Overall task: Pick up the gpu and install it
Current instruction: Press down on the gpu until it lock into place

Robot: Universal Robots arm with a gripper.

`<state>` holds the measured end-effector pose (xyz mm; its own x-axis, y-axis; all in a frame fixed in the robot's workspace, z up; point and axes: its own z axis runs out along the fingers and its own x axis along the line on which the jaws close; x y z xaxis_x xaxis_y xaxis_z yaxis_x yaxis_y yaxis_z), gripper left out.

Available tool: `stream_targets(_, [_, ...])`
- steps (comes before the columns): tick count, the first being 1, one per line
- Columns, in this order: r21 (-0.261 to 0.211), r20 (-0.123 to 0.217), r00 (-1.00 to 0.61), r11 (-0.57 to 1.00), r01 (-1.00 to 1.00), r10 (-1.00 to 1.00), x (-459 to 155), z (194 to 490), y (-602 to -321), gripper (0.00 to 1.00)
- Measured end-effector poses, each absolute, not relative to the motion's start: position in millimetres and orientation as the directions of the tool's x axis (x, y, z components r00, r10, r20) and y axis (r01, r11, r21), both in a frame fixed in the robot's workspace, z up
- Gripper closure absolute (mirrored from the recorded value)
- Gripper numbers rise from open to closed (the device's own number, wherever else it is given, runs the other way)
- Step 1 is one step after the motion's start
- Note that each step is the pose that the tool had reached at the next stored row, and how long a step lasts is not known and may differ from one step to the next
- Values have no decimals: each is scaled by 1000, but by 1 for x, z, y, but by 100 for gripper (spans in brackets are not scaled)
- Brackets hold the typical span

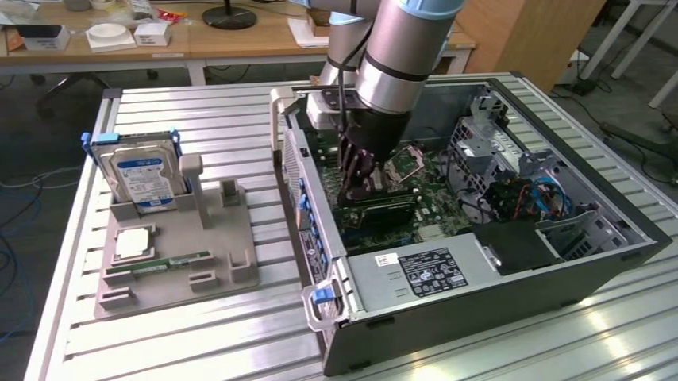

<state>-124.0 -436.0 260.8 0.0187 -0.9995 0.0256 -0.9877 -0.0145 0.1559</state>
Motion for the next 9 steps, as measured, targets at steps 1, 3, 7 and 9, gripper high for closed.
stream_targets(1, [155,26,19,-15,-988,-999,-124,262,-436,90])
stream_targets(3, [155,28,19,-14,-988,-999,-124,265,-436,90])
stream_targets(7, [153,35,19,-13,-988,-999,-124,268,-437,90])
stream_targets(9, [153,40,19,-13,-988,-999,-124,269,-438,90])
